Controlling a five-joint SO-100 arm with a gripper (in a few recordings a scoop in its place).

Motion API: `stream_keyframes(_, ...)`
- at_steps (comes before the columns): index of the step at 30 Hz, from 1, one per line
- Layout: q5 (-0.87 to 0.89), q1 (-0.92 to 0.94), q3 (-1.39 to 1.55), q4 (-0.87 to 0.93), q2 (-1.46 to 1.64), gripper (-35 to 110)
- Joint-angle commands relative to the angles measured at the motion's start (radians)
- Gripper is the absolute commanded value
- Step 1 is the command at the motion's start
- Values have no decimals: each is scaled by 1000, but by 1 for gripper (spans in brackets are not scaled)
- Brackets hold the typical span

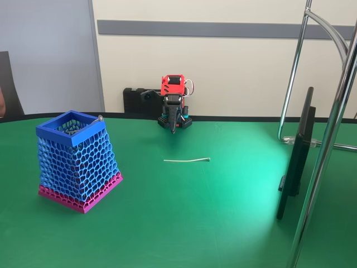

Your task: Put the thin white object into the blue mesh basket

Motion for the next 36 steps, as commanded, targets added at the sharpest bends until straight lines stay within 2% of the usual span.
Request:
stream_keyframes(1, -38, -38, 8, -2, 8, 1)
stream_keyframes(20, -51, -51, 6, -11, -5, 1)
stream_keyframes(36, -40, -77, -120, -155, -397, 1)
